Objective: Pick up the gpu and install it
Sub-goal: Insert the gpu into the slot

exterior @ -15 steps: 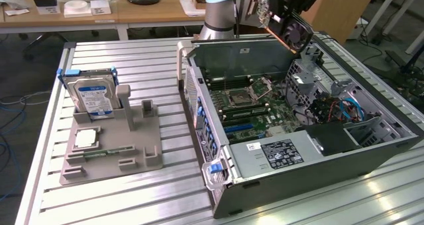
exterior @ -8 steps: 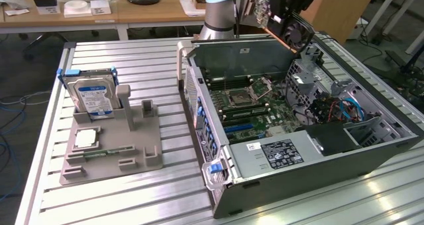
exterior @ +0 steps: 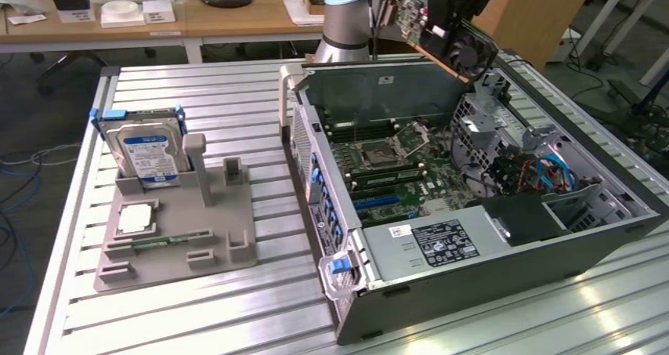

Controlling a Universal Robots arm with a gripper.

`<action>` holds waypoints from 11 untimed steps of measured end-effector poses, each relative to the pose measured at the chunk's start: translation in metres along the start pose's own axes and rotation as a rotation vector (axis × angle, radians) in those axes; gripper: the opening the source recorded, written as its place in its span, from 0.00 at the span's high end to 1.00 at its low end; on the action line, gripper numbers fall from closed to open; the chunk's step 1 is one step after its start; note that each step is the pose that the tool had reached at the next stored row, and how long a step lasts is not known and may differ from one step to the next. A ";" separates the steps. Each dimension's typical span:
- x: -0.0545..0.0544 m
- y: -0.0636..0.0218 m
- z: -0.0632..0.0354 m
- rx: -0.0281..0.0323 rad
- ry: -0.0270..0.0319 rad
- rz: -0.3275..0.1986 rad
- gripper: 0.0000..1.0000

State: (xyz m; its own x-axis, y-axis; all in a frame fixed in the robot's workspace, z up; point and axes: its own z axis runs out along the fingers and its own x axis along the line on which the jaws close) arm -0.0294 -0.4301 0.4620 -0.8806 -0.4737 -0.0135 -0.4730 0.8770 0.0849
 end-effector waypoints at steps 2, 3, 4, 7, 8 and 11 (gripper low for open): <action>0.000 0.0000 0.0000 -0.0004 0.0026 -0.031 0.72; 0.000 0.0000 0.0000 -0.0005 0.0040 -0.046 0.72; 0.000 0.0000 0.0001 -0.0009 0.0053 -0.062 0.72; 0.000 0.0000 0.0001 -0.0014 0.0092 -0.108 0.72; 0.000 0.0000 0.0002 -0.0017 0.0105 -0.123 0.72; 0.000 0.0000 0.0003 -0.0023 0.0143 -0.168 0.72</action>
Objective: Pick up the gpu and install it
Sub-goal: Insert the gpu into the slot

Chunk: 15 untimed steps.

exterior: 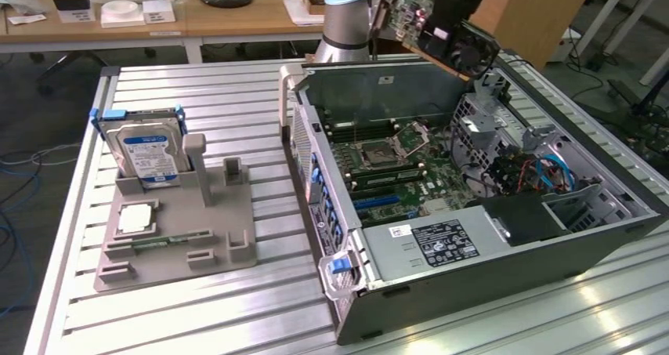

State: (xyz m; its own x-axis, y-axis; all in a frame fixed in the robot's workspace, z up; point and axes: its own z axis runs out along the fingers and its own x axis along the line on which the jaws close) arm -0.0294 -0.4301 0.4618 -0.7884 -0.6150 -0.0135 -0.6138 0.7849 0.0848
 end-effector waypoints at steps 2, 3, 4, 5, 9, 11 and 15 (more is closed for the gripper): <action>0.000 0.0000 0.0000 -0.0004 0.0027 -0.031 0.72; 0.000 0.0000 0.0001 -0.0005 0.0038 -0.045 0.72; 0.000 0.0000 0.0001 -0.0007 0.0050 -0.058 0.72; 0.000 0.0000 0.0001 -0.0009 0.0061 -0.071 0.72; 0.000 0.0000 0.0004 -0.0015 0.0105 -0.124 0.72; 0.001 -0.0001 0.0007 -0.0015 0.0122 -0.150 0.72; 0.001 -0.0003 0.0012 0.0039 0.0096 -0.188 0.72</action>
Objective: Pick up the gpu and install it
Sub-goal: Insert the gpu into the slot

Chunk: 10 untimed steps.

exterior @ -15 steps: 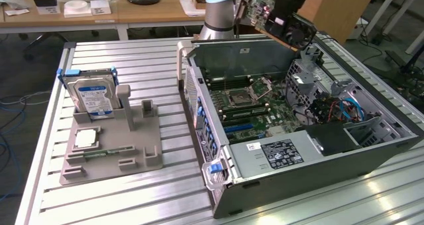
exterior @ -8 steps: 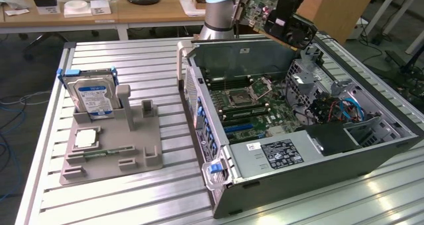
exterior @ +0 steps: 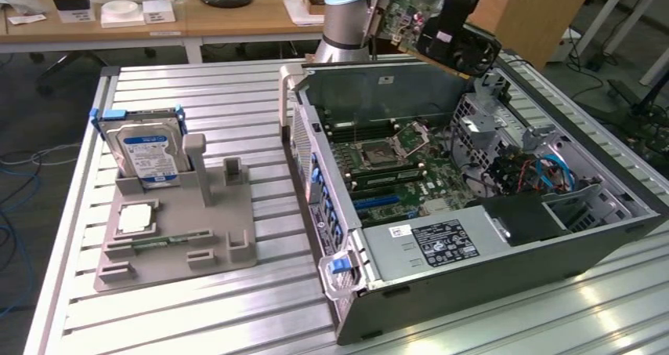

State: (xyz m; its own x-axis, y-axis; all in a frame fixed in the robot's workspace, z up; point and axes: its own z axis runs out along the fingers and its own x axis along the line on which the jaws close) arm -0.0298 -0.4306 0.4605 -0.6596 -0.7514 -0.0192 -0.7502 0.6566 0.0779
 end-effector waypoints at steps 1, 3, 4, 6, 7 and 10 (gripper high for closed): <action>0.000 0.0000 0.0004 0.0036 -0.0030 -0.005 0.72; 0.000 -0.0001 0.0014 0.0125 -0.0109 -0.011 0.72; 0.000 -0.0001 0.0018 0.0165 -0.0142 -0.014 0.72; 0.000 -0.0003 0.0027 0.0215 -0.0174 -0.036 0.72; 0.000 -0.0003 0.0031 0.0226 -0.0178 -0.051 0.72; 0.000 -0.0003 0.0041 0.0290 -0.0210 -0.095 0.72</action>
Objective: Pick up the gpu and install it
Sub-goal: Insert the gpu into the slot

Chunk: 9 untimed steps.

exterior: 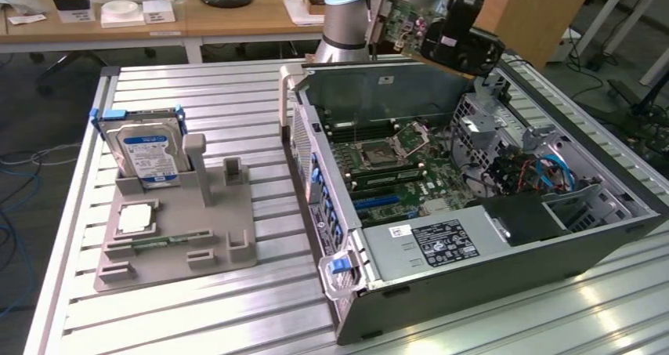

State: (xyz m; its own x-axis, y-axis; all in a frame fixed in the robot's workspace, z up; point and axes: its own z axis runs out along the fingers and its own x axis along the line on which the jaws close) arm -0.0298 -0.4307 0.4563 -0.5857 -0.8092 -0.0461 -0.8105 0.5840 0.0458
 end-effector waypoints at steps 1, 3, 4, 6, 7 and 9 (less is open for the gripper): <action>0.000 -0.0001 0.0004 0.0034 -0.0024 -0.011 0.72; 0.000 -0.0001 0.0010 0.0119 -0.0082 -0.031 0.72; 0.000 -0.0002 0.0015 0.0155 -0.0109 -0.041 0.72; 0.001 -0.0005 0.0021 0.0215 -0.0150 -0.063 0.72; 0.001 -0.0006 0.0024 0.0242 -0.0168 -0.074 0.72; 0.001 -0.0008 0.0031 0.0293 -0.0205 -0.096 0.72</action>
State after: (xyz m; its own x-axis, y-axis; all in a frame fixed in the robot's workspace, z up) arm -0.0298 -0.4318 0.4531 -0.5052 -0.8602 -0.0693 -0.8626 0.5058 0.0110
